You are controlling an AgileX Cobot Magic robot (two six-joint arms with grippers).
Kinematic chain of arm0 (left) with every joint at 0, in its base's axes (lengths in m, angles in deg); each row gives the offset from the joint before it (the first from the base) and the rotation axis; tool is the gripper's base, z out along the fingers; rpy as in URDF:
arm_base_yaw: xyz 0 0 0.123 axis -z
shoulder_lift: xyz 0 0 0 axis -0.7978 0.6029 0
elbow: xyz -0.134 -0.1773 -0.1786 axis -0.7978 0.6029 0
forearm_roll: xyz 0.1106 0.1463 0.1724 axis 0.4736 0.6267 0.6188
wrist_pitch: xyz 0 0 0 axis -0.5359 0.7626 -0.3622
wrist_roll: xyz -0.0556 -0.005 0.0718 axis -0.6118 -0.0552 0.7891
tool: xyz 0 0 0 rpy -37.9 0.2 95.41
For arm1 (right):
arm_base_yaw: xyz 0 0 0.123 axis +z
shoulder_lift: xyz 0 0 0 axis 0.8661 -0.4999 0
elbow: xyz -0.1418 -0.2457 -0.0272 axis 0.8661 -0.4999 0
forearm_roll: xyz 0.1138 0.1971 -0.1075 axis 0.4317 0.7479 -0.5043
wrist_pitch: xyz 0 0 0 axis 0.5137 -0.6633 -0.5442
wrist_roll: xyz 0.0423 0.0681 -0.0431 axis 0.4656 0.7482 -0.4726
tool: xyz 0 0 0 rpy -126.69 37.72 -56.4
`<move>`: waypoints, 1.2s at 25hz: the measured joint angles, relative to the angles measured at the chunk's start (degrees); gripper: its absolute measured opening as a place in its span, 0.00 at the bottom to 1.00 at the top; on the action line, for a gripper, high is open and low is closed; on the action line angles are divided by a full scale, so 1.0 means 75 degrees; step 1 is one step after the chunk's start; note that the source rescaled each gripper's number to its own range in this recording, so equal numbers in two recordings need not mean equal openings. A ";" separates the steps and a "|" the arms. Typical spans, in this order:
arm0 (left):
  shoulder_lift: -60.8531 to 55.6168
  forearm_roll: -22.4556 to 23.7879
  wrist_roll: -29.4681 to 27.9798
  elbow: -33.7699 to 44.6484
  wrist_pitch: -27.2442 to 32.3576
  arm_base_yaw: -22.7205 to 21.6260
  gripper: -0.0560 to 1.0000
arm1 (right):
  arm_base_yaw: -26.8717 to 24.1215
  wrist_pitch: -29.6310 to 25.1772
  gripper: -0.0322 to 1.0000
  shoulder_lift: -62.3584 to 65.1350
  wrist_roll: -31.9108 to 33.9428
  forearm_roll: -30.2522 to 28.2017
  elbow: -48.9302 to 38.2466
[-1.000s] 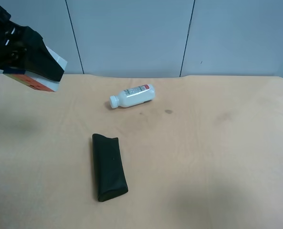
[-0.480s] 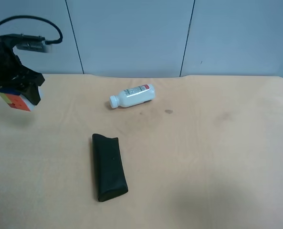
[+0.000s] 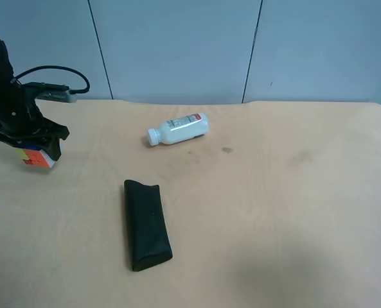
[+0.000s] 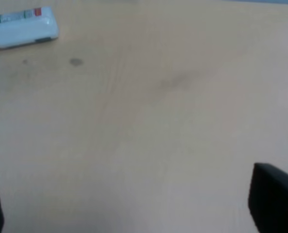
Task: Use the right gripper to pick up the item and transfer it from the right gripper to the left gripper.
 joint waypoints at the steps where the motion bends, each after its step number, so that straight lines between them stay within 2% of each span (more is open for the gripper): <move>1: 0.0009 0.0000 -0.0095 -0.0007 0.0032 0.0000 0.53 | 0.0000 0.0000 1.00 0.0000 0.0000 0.0000 0.0000; 2: 0.0009 0.0000 -0.0213 -0.0063 0.0155 0.0000 0.73 | 0.0000 0.0000 1.00 0.0000 0.0000 0.0000 0.0000; 3: -0.0013 0.0000 -0.0305 -0.0171 0.0355 0.0000 0.85 | 0.0000 0.0000 1.00 0.0000 0.0000 0.0000 0.0000; 4: -0.0065 0.0000 -0.0356 -0.0315 0.0629 0.0000 0.91 | 0.0000 0.0000 1.00 0.0000 0.0000 0.0000 0.0000; 6: -0.0239 -0.0007 -0.0406 -0.0653 0.1266 0.0000 0.97 | 0.0000 0.0000 1.00 0.0000 0.0000 0.0000 0.0000; 11: -0.1376 -0.0196 -0.0421 -0.1352 0.2974 0.0007 0.98 | 0.0000 0.0000 1.00 0.0000 0.0000 0.0000 0.0000; 16: -0.3080 -0.0196 -0.0430 -0.1301 0.3416 0.0007 0.99 | 0.0000 0.0000 1.00 0.0000 0.0000 0.0000 0.0000; 19: -0.4405 -0.0196 -0.0430 -0.0753 0.3434 0.0007 0.99 | 0.0000 0.0000 1.00 0.0000 0.0000 0.0000 0.0000; 30: -0.9836 -0.0196 -0.0478 0.2533 0.3505 0.0007 0.99 | 0.0000 0.0000 1.00 0.0000 0.0000 0.0000 0.0000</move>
